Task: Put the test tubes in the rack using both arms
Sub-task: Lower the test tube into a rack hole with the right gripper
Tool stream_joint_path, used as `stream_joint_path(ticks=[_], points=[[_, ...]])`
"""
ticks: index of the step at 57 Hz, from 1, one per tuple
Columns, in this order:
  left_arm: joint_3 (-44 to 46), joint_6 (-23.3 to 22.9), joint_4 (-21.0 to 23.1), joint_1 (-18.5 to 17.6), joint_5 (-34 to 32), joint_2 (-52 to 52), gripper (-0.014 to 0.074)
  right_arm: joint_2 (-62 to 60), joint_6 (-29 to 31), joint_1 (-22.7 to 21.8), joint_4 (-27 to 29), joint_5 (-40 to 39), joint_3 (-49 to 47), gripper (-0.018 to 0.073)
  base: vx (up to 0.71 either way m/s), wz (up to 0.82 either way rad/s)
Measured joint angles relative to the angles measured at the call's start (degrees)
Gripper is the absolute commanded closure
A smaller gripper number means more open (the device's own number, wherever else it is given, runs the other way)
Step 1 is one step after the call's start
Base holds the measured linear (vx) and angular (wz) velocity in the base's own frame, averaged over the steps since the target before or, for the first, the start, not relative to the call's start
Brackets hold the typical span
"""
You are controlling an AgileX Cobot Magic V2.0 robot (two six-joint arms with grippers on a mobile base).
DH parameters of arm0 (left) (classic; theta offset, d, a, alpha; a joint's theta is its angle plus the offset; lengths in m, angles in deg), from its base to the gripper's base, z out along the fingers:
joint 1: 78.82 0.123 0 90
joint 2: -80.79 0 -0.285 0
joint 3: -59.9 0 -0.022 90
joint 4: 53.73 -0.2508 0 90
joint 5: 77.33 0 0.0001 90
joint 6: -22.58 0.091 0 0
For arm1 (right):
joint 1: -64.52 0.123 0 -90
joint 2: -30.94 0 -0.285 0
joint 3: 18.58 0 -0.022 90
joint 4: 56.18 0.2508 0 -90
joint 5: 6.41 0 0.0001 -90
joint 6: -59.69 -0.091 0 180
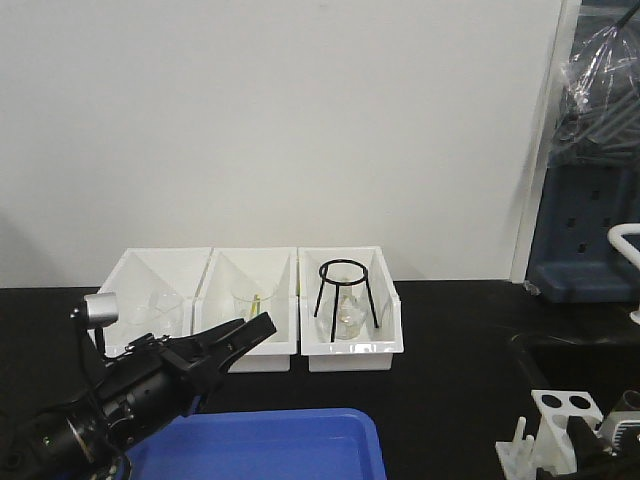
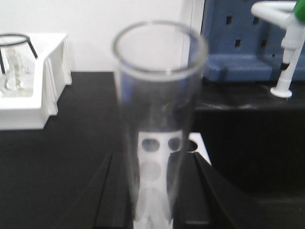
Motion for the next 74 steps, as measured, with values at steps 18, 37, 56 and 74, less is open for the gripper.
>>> stream_joint_path(ticks=[18,37,56,74], points=[[0.0,0.0,0.0,0.0,0.0,0.0,0.0103,4.3,-1.2,0.0,0.0,-4.5,0.0,0.054,0.0,0.0],[0.0,0.0,0.0,0.0,0.0,0.0,0.0103,4.3,-0.9,0.0,0.0,-1.7,0.0,0.0235,0.0,0.0],[0.0,0.0,0.0,0.0,0.0,0.0,0.0103,4.3,-1.3,0.0,2.4,-1.0,0.0,0.0015,0.0,0.0],[0.0,5.4,0.0,0.0,0.9,0.0,0.0103,-13.0,-1.2,0.0,1.9,14.1,-2.1,0.002,0.0,0.0]])
